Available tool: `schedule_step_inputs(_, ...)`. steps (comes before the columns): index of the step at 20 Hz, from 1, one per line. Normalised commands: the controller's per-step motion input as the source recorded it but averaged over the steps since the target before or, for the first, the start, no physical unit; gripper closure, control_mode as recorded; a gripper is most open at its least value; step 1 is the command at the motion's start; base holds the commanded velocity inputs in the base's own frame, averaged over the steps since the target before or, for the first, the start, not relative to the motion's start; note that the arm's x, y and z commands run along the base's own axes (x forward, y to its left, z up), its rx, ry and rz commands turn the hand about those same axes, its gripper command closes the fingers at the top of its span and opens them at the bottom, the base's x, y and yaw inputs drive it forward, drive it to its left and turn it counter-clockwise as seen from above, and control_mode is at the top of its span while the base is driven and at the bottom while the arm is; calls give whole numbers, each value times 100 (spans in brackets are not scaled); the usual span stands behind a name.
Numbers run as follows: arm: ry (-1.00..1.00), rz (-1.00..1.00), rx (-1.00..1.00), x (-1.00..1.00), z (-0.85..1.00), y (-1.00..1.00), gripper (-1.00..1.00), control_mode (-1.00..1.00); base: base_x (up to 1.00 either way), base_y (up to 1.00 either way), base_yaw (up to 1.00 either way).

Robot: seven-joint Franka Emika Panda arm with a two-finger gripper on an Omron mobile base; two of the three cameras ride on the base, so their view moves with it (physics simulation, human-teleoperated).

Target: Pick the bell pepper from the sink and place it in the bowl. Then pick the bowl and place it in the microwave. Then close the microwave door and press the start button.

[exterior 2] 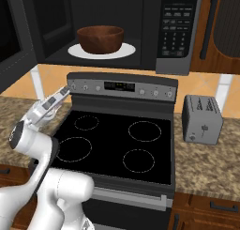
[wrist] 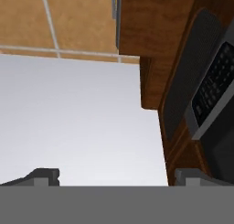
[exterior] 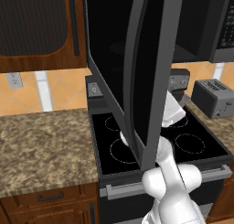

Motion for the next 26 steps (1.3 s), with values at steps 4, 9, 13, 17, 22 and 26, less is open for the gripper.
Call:
schedule_step_inputs(4, 4, -6, -7, -3, -5, 74, -100, -100, 0, 0, 0)
schedule_step_inputs(9, 8, -3, -7, 0, 0, 50, -100, -100, 0, 0, 0)
schedule_step_inputs(13, 10, -1, -3, 0, -1, 39, -100, -100, 0, 0, 0)
schedule_step_inputs(17, 3, 0, 0, 0, -14, 18, -100, -100, 0, 0, 0)
schedule_step_inputs(22, 6, -1, -2, 1, -14, 21, -100, -100, 0, 0, 0)
schedule_step_inputs(26, 8, -6, -2, 7, -6, 14, -100, -100, 0, 0, 0)
